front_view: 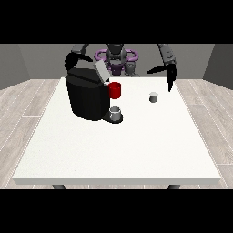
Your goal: Insert the coffee pod into the coffee machine and close the lid
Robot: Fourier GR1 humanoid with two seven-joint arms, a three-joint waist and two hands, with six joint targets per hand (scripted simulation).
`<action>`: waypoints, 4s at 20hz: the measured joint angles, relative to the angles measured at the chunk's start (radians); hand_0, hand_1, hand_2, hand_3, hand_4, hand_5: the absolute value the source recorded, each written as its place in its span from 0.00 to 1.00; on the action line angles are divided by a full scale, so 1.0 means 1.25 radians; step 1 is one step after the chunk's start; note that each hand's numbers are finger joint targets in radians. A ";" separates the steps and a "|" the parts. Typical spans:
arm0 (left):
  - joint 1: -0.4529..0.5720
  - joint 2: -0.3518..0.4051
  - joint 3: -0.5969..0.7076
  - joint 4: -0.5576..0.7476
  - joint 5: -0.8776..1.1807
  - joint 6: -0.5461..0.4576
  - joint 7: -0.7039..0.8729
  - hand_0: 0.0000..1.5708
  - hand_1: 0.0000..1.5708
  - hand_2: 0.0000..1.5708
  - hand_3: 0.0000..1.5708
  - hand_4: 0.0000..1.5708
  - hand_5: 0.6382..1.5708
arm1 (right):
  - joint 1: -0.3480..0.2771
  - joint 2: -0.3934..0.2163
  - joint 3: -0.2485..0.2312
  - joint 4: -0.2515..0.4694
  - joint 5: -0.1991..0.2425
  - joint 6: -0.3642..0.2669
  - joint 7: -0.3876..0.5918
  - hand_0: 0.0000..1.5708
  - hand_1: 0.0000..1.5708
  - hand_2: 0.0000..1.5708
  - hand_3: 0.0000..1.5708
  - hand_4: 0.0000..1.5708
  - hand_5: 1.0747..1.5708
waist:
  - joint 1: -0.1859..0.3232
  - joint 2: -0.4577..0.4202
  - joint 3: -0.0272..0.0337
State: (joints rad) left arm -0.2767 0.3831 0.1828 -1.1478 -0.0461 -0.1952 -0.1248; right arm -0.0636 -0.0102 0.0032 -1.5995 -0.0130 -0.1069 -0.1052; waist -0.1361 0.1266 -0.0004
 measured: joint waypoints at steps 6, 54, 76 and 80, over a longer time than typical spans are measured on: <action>-0.078 0.013 -0.002 0.113 -0.047 0.014 -0.001 0.00 0.00 0.00 0.00 0.00 1.00 | -0.041 -0.006 -0.010 0.029 -0.007 0.001 0.012 0.00 0.00 0.00 0.00 0.21 1.00 | 0.000 0.027 0.0002; -0.261 0.025 -0.118 0.476 -0.451 0.255 -0.184 0.94 0.94 0.94 0.90 0.40 1.00 | -0.111 -0.015 -0.033 0.154 0.004 -0.037 0.064 0.00 0.00 0.00 0.00 0.27 1.00 | -0.006 0.030 0.0006; -0.508 0.028 -0.104 0.367 -0.446 0.057 -0.073 0.64 0.64 0.76 0.78 0.35 1.00 | -0.166 -0.015 -0.047 0.275 -0.021 -0.020 0.007 0.00 0.00 0.00 0.00 0.32 1.00 | -0.027 -0.003 0.0005; -0.560 0.057 -0.079 0.376 -0.445 0.049 -0.051 0.81 0.81 0.83 0.79 0.33 1.00 | -0.167 -0.006 -0.025 0.251 -0.021 -0.008 0.005 0.00 0.00 0.00 0.00 0.32 1.00 | -0.064 0.010 0.0004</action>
State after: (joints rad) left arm -0.9766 0.4544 0.0837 -0.6777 -0.6019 -0.1334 -0.1884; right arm -0.2718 -0.0171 -0.0281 -1.2852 -0.0387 -0.1168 -0.0989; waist -0.2158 0.1396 0.0001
